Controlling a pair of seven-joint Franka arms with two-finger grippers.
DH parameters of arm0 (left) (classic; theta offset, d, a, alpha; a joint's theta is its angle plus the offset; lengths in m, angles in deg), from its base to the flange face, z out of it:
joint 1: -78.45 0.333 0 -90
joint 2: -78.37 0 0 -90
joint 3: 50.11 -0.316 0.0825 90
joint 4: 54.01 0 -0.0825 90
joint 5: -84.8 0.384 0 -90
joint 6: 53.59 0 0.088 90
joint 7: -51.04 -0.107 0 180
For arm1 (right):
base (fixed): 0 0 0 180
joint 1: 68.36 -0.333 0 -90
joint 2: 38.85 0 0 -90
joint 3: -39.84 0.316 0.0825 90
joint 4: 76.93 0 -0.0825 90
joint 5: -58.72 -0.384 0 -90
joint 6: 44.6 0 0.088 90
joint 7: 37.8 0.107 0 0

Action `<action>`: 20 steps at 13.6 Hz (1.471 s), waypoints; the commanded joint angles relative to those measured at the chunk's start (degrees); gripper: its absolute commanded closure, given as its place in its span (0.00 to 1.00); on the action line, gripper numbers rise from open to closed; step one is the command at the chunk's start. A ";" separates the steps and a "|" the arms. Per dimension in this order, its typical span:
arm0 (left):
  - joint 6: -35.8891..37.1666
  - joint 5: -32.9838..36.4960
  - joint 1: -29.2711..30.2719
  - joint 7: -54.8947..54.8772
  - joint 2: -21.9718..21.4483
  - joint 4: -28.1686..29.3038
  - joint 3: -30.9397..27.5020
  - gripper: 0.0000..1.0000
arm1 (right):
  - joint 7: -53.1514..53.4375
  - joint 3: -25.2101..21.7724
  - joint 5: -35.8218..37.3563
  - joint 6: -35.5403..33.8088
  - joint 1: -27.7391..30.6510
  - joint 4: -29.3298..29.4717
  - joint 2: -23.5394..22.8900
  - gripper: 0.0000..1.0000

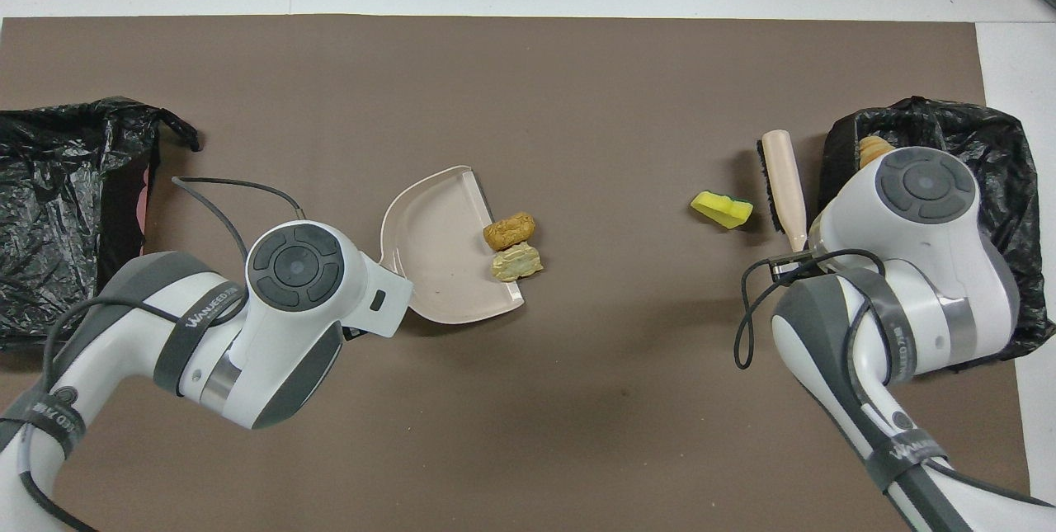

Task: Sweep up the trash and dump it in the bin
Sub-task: 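Move the brush with the right gripper to the yellow sponge piece, then sweep the yellow sponge piece into the dustpan with the right gripper's brush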

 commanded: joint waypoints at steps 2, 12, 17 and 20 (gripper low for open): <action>-1.69 0.95 -0.36 1.53 -1.44 1.81 -0.61 1.00 | -0.94 0.65 -8.17 -2.60 -5.04 0.13 -0.16 1.00; -1.69 0.60 0.43 1.89 -1.44 1.99 -0.53 1.00 | 4.68 0.74 -26.45 5.21 -22.90 5.31 -6.83 1.00; -1.60 0.52 0.61 2.76 -1.35 1.81 -0.53 1.00 | 9.52 0.74 -30.43 8.20 -29.31 8.84 -7.89 1.00; -1.60 -4.30 0.69 9.51 -1.17 1.63 -0.53 1.00 | 8.90 0.74 -30.34 8.55 -29.85 8.84 -7.46 1.00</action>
